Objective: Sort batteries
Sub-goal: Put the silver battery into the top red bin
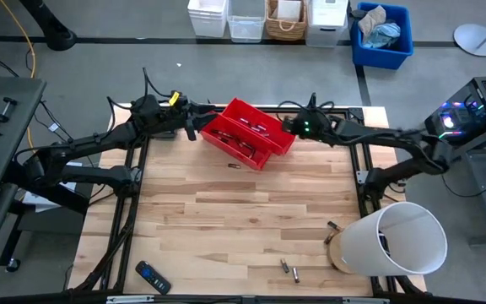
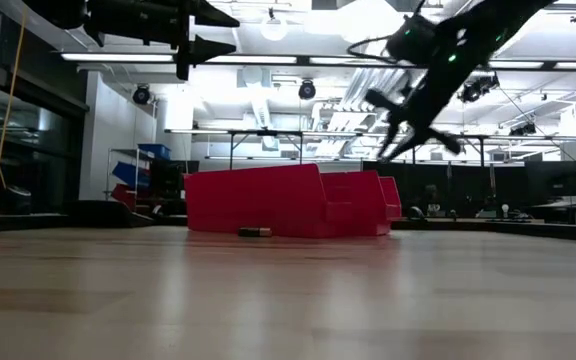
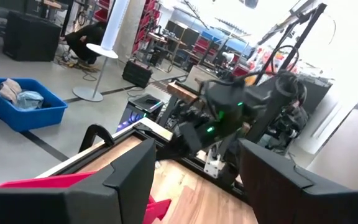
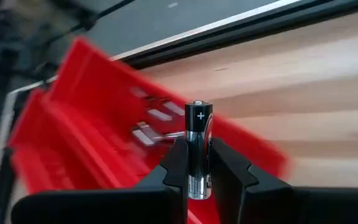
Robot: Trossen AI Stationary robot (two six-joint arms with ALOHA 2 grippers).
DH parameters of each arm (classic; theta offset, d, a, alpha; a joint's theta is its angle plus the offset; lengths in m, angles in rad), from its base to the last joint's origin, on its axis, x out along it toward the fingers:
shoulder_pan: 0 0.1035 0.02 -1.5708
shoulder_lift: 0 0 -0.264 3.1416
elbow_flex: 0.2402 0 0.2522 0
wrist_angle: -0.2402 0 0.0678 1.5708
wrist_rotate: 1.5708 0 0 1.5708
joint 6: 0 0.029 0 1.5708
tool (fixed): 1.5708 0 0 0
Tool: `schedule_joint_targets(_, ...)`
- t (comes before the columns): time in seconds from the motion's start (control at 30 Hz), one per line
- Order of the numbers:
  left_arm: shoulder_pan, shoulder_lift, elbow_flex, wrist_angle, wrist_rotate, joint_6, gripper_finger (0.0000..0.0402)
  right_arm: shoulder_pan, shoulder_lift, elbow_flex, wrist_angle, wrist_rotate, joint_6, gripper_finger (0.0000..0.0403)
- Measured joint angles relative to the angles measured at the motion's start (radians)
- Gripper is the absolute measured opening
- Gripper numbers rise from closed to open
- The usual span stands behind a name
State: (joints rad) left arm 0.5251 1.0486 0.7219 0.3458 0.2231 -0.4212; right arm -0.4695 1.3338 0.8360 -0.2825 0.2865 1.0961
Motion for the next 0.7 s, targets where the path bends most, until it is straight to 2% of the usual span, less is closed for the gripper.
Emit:
schedule_joint_targets(0.1,0.0,0.0,0.0,0.009,0.0,-0.032,0.0213,-0.015,0.084,0.0,0.128,-0.061,-0.028,0.004)
schedule_joint_targets(0.2,0.0,0.0,0.0,0.015,-0.001,-0.039,0.0213,-0.013,0.152,0.0,0.173,-0.084,-0.028,0.0042)
schedule_joint_targets(0.3,0.0,0.0,0.0,0.016,-0.003,-0.04,0.0213,-0.007,0.184,0.0,0.198,-0.167,-0.047,0.0059)
schedule_joint_targets(0.53,0.0,0.0,0.0,0.019,-0.004,-0.049,0.0213,0.006,0.132,0.0,0.192,-0.22,-0.155,0.0164)
schedule_joint_targets(0.6,0.0,0.0,0.0,0.019,-0.004,-0.049,0.0213,0.005,0.098,0.0,0.159,-0.247,-0.198,0.0194)
schedule_joint_targets(0.7,0.0,0.0,0.0,0.019,-0.01,-0.049,0.0213,-0.003,0.027,0.0,0.067,-0.302,-0.179,0.0218)
